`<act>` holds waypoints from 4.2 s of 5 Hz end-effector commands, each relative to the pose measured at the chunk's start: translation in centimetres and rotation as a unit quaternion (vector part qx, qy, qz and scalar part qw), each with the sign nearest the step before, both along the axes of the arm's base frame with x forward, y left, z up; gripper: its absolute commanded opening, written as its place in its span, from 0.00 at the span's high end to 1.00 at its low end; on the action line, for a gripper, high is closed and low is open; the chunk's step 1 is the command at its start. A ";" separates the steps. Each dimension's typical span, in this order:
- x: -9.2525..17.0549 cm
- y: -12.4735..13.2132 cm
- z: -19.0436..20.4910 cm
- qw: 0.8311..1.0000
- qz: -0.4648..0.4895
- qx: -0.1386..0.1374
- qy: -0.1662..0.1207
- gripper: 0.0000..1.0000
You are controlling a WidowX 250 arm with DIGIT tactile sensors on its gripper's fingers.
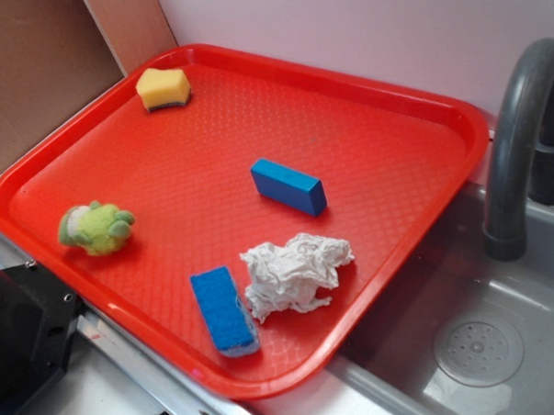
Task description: Grab the blue block.
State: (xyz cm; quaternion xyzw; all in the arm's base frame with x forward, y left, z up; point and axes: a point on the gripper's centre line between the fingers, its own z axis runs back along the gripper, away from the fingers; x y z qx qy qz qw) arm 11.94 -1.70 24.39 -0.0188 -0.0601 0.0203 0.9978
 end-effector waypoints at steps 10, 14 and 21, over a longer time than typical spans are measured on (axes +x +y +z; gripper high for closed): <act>12.0 -10.3 -14.0 0.722 -0.686 0.059 0.067 0.00; 11.6 -10.5 -21.6 0.717 -0.667 0.094 0.178 0.00; 9.8 -5.5 -4.2 0.951 -0.301 0.057 0.046 1.00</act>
